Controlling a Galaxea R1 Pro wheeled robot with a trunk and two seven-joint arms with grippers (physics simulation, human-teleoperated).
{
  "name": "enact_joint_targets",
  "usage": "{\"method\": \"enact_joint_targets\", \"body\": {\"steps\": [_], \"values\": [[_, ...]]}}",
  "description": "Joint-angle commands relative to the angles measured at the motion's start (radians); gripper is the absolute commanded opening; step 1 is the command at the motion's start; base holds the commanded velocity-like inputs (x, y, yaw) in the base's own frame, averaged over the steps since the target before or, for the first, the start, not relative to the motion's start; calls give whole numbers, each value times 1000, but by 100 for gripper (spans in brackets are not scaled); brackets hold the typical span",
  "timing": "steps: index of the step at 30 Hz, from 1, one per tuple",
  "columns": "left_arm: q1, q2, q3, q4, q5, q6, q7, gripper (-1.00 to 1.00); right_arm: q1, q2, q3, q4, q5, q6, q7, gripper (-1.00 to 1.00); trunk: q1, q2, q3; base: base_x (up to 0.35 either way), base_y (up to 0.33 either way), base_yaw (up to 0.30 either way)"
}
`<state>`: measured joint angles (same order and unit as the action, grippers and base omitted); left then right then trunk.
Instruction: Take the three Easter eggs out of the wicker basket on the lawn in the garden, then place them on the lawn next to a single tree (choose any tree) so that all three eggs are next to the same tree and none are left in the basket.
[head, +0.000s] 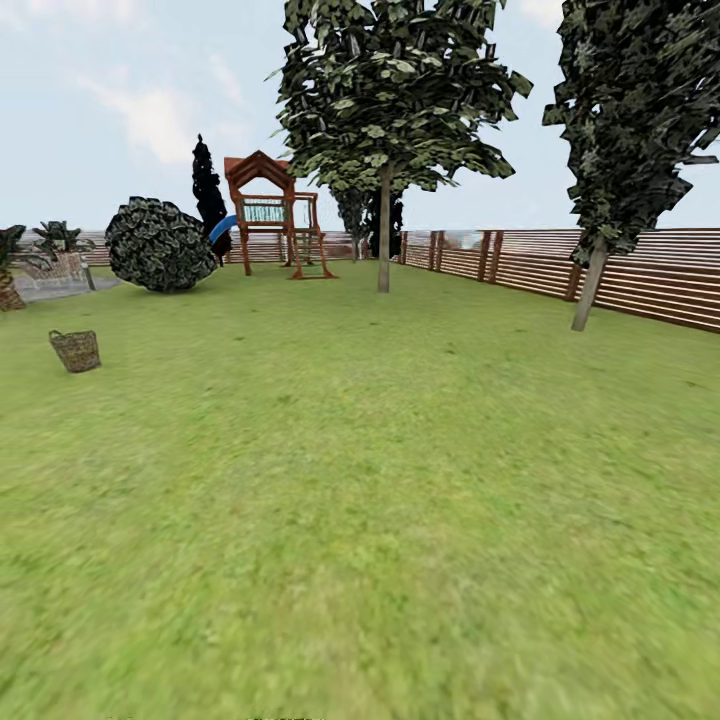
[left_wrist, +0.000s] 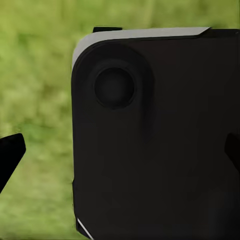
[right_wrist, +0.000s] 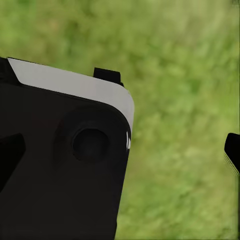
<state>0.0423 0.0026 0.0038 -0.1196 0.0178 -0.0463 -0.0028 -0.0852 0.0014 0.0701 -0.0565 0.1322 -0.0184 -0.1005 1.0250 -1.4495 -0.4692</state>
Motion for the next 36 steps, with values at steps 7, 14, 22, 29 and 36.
{"method": "enact_joint_targets", "body": {"steps": [7, 14, 22, 29, 36], "values": [[1, 0, 0, 0, 2, 0, 1, 100, -1, 0, 7, 1, 4, -2, -5, 100, 0, 0, -1, 0, 0, 300], [1, -16, -4, 31, -5, 10, 2, 100, -2, -19, 6, -5, 4, 4, -6, 100, 0, 0, -1, 0, 0, 300], [-10, -19, 32, -412, 49, 346, 70, 100, -26, -1, 0, -644, 2, 596, -120, 100, 0, 0, -1, 0, 0, 300], [-330, 14, 226, -683, 242, 679, 169, 100, -315, -66, -3, -763, -174, 941, -134, 100, 0, 0, -1, 0, 0, 300], [-550, 13, 233, -299, 241, 380, 190, 100, -435, -115, 0, -459, -231, 714, -135, 100, 0, 0, -3, 0, 0, 300]]}}
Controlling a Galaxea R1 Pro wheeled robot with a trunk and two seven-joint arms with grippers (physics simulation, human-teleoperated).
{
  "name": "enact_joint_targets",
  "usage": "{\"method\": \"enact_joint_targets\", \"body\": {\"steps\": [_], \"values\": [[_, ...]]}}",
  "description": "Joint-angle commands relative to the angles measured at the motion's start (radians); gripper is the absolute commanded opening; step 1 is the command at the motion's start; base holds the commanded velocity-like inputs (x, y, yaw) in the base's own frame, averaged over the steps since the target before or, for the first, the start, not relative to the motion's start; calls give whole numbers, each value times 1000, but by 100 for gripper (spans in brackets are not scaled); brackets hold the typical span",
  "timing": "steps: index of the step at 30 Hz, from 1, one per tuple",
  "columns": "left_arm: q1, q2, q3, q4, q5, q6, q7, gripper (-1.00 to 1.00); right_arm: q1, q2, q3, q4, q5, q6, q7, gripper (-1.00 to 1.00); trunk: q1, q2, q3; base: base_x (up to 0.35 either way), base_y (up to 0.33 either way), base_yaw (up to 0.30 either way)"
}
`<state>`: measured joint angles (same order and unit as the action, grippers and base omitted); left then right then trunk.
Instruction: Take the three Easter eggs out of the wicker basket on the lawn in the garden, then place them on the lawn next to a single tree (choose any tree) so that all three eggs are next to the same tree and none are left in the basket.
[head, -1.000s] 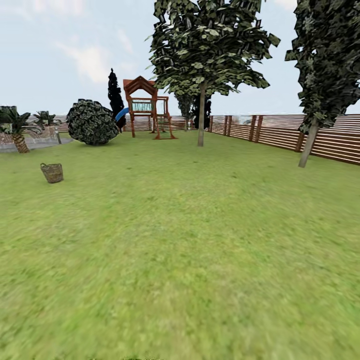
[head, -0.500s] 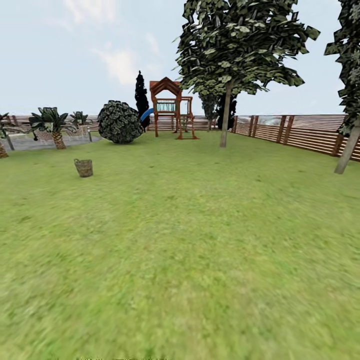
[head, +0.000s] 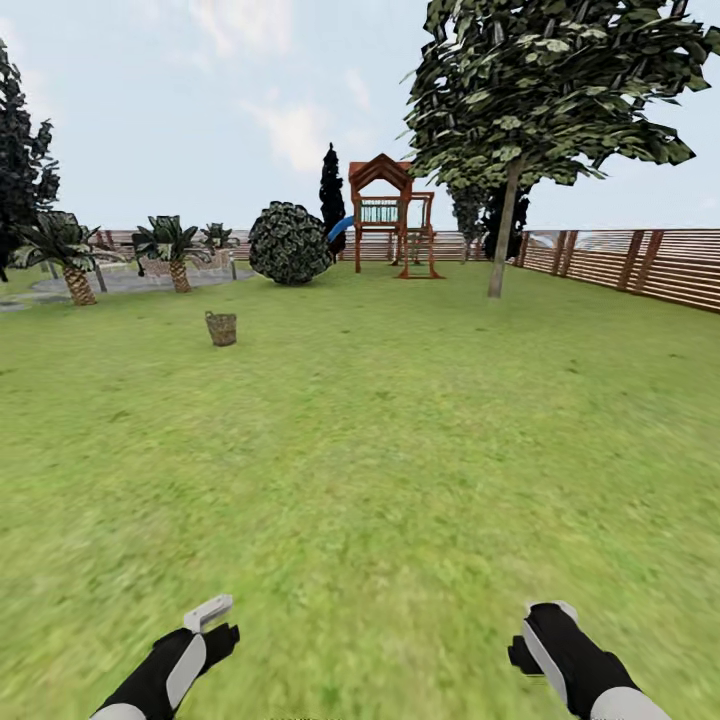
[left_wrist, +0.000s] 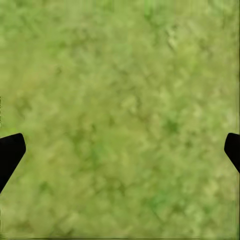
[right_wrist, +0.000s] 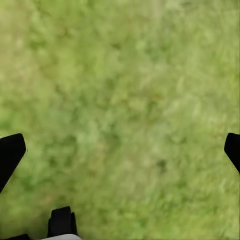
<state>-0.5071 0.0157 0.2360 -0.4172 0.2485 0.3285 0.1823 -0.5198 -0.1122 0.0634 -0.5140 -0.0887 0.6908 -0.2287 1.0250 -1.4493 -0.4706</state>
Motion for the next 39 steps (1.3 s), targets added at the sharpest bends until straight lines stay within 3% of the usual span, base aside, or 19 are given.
{"method": "enact_joint_targets", "body": {"steps": [1, 7, 13, 15, 16, 19, 39], "values": [[-7, -2, 1, 6, 8, 19, 2, 100, -2, -2, 7, -5, -12, 6, -7, 100, 0, -1, -2, 0, 0, 300], [-17, -21, -26, 19, 5, 86, 0, 100, -5, 1, 6, -53, -18, 131, -6, 100, 0, -1, -3, 0, 0, 300], [-18, -13, -29, 12, 6, 93, -25, 100, -5, 3, 11, -64, -16, 149, -8, 100, 0, -1, -3, 31, 3, 300], [-18, 11, -26, 9, 7, 95, -42, 100, -5, 5, 13, -64, -16, 147, -8, 100, 0, -1, -3, 255, 10, 300], [-18, 51, -25, 6, 9, 100, -71, 100, -5, 6, 15, -62, -16, 145, -8, 100, 0, -1, -3, 305, 3, 300], [-18, 78, -27, 5, 9, 118, -113, 100, -5, 5, 11, -60, -17, 138, -7, 100, 0, -1, -3, 319, 1, 171], [-18, 69, -33, 8, 6, 122, -124, 100, -5, -1, 14, -47, -8, 94, -13, 100, 0, -1, -3, 329, -31, 6]]}}
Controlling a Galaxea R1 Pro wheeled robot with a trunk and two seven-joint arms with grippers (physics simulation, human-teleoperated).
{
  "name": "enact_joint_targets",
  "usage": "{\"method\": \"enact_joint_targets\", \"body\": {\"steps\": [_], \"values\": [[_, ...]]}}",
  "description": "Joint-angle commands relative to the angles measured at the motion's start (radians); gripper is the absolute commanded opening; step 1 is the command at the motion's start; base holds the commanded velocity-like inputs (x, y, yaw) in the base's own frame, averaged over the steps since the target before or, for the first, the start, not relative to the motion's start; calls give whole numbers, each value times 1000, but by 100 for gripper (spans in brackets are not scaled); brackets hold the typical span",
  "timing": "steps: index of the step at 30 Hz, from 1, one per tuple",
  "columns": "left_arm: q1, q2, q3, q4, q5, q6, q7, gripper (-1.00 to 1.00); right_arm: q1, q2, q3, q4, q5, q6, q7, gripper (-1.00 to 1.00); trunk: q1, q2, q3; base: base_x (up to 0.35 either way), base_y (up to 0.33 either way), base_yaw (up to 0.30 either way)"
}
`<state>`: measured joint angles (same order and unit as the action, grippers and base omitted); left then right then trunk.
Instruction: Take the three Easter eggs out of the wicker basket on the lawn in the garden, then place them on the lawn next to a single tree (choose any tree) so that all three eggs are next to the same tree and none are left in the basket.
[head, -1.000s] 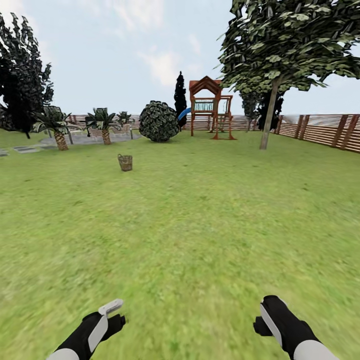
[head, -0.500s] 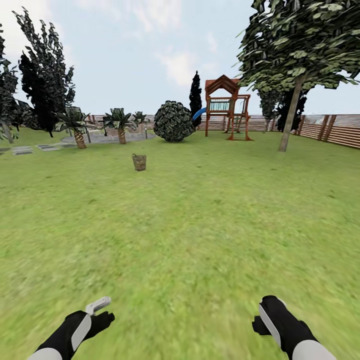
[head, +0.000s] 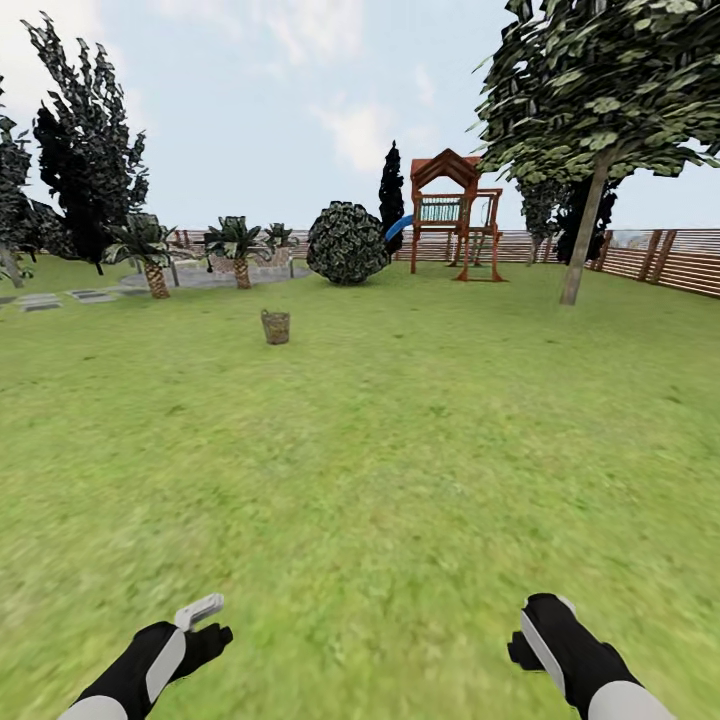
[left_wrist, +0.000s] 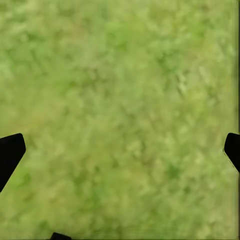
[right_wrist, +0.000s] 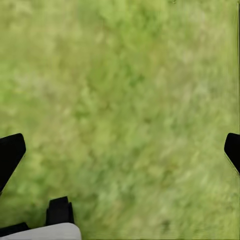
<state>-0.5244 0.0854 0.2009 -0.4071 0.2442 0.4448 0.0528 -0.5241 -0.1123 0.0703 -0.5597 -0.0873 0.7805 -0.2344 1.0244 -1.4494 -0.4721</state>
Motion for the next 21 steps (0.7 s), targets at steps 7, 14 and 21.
{"method": "enact_joint_targets", "body": {"steps": [7, 14, 21], "values": [[0, 3, 5, -2, 10, 6, 5, 100, -1, -3, 6, 21, -9, -42, -8, 100, 1, -1, -1, 329, -75, 0], [0, 7, 7, -4, 12, 6, 5, 100, -1, 0, 10, 21, -8, -41, -8, 100, 1, -1, -1, 329, -68, 0], [0, 5, 7, -4, 11, 6, 5, 100, -1, -1, 9, 22, -9, -42, -9, 100, 1, -1, -1, 329, -10, 0]]}}
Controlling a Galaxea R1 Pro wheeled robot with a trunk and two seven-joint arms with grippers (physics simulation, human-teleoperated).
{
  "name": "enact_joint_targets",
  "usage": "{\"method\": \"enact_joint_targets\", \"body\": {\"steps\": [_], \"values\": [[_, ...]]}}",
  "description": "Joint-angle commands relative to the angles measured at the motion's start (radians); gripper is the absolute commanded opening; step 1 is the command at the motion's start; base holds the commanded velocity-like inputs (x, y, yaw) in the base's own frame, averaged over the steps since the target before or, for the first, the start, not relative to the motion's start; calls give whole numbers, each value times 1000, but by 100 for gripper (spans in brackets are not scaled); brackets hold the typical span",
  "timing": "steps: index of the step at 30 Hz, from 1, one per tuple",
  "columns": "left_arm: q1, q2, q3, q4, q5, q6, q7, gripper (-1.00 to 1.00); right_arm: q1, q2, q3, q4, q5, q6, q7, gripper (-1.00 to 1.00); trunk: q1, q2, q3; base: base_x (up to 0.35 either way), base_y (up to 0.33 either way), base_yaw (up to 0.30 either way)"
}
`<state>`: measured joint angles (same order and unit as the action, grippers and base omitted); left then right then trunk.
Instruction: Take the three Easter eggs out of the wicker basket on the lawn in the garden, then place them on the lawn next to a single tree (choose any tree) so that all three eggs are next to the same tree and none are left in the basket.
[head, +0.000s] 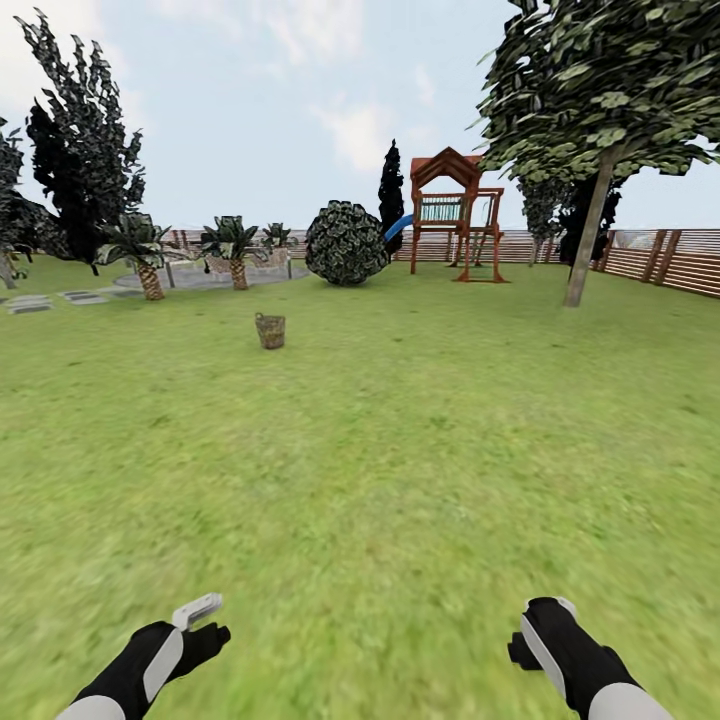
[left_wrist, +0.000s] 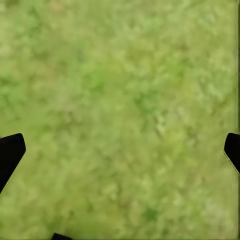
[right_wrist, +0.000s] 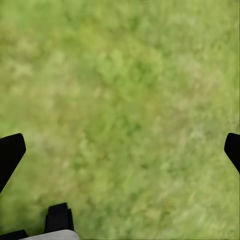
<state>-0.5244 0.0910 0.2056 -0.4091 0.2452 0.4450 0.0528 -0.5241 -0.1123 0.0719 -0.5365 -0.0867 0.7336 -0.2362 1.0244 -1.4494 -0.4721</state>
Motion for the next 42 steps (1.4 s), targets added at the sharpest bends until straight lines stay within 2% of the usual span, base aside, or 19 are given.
{"method": "enact_joint_targets", "body": {"steps": [1, 6, 9, 12, 17, 24, 33, 34, 42], "values": [[0, -1, 1, -2, 10, 6, 6, 100, -1, -1, 8, -1, -9, 4, -7, 100, 1, -1, -1, 329, -1, 0], [0, -4, -1, -1, 9, 6, 7, 100, -1, -1, 8, 2, -10, -2, -3, 100, 1, -1, -1, 329, 0, 0], [0, -5, -1, -1, 9, 6, 7, 100, -1, -2, 8, 39, -7, -5, 1, 100, 1, -1, -1, 329, 0, 0], [1, 12, -2, -12, -7, 6, -10, 100, -1, -20, 8, 56, -8, -22, 18, 100, 1, -1, -1, 0, 0, 0], [1, 38, 0, -10, 4, 3, -9, 100, -1, -48, 9, 79, -4, -50, 12, 100, 1, -1, -1, 86, 0, 0], [1, 36, 0, -11, 5, 4, -11, 100, -1, -86, 11, 105, 1, -88, 7, 100, 1, -1, -1, 302, 0, 0], [1, 36, 1, -11, 6, 3, -11, 100, -1, -86, 10, 105, 2, -138, 6, 100, 1, -1, -1, 327, 0, 182], [1, 36, 1, -11, 6, 3, -11, 100, -1, -86, 10, 105, 2, -252, 7, 100, 1, -1, -1, 328, 0, 288], [1, 36, 1, -11, 5, 4, -11, 100, -1, -86, 9, 105, 1, -253, 8, 100, 1, -1, -1, 328, 0, 72]]}}
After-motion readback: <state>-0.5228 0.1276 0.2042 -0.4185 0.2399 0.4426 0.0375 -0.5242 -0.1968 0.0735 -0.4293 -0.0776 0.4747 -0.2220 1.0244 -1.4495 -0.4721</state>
